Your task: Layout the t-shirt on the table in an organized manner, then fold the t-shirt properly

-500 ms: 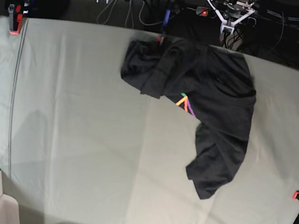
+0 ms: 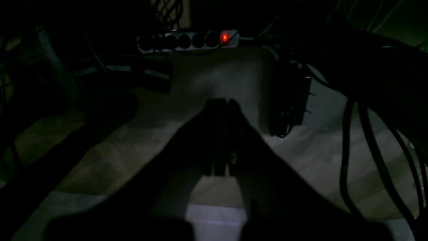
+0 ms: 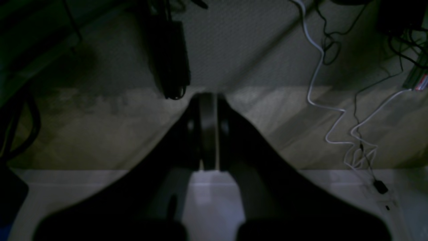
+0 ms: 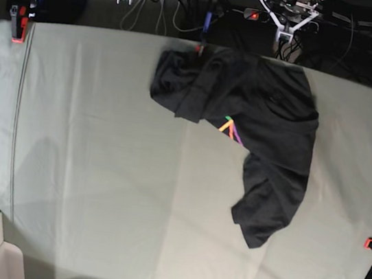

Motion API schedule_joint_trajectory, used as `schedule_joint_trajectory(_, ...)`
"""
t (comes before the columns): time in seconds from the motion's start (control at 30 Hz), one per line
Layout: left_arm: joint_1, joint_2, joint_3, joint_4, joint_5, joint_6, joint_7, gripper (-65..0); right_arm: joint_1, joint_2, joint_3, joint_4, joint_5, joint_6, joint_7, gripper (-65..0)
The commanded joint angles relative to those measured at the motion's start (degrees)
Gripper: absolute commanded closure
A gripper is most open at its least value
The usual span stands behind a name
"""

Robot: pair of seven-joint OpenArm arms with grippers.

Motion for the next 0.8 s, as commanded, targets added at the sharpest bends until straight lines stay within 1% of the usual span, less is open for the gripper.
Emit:
schedule_joint_trajectory(0.0,0.14,-0.23,0.06,0.13,0.36,-0.01,-0.07,-0.2,-0.26,0.15,0.1,0.14,0.28,0.52,0.25,0.0)
schedule_joint_trajectory(0.77,1.64,-0.23,0.06,0.31,0.01,-0.01,-0.07,-0.2,-0.35,0.15,0.36,0.14,0.28,0.52,0.34,0.0)
